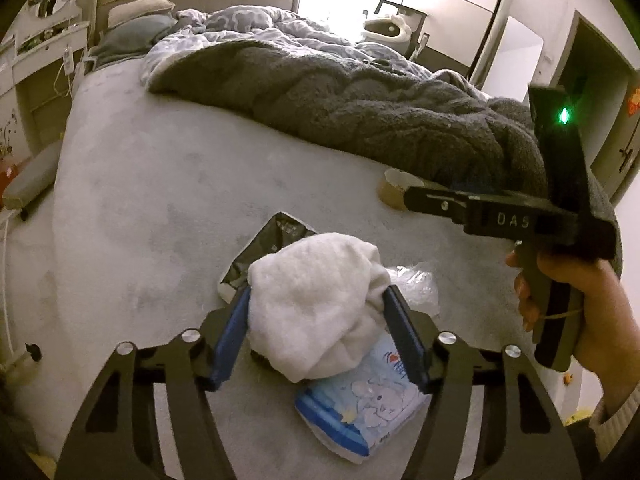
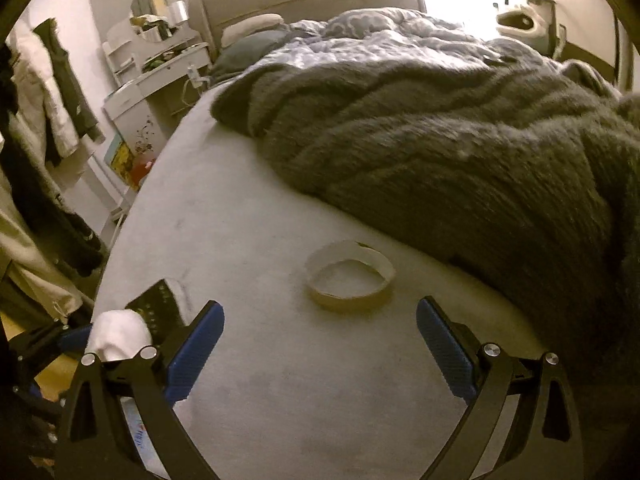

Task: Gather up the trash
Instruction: 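Grasp the white towel with the left tool while the right grasps the cardboard tape core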

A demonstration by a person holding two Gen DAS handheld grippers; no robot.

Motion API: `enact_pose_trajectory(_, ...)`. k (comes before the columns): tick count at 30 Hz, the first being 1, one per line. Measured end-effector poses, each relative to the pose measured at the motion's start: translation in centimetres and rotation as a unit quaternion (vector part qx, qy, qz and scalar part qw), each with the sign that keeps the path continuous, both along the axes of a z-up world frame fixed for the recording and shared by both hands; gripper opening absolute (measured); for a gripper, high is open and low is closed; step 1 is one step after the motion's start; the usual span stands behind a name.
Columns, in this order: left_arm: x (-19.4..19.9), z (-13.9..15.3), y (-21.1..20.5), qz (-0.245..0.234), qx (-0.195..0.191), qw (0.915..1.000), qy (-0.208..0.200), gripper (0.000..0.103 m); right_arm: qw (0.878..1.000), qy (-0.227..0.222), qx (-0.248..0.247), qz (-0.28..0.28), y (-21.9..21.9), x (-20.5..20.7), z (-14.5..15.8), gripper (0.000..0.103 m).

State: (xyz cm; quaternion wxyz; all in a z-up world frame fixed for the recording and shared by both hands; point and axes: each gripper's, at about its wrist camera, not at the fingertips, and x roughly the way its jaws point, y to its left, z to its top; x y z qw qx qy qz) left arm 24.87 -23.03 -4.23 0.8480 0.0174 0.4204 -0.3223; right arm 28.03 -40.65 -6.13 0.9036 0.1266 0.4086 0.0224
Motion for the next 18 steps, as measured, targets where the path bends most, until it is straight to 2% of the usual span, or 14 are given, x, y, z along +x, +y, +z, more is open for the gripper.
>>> enact_pose_trajectory(4, 0.3, 0.2, 0.4, 0.004, -0.020, 0.9997, 0.011, 0.054, 1.000, 0.009, 0.004, -0.010, -0.8, 0.0, -0.7, 0.098)
enact_pose_trajectory(11, 0.0, 1.7, 1.4, 0.015, -0.036, 0.9992, -0.009, 0.042, 1.000, 0.013, -0.001, -0.025, -1.3, 0.2, -1.1, 0.098)
enact_pose_trajectory(18, -0.2, 2.7, 2.5, 0.031, -0.039, 0.9985, -0.024, 0.042, 0.999, 0.009, -0.023, -0.025, -0.7, 0.8, -1.0, 0.098)
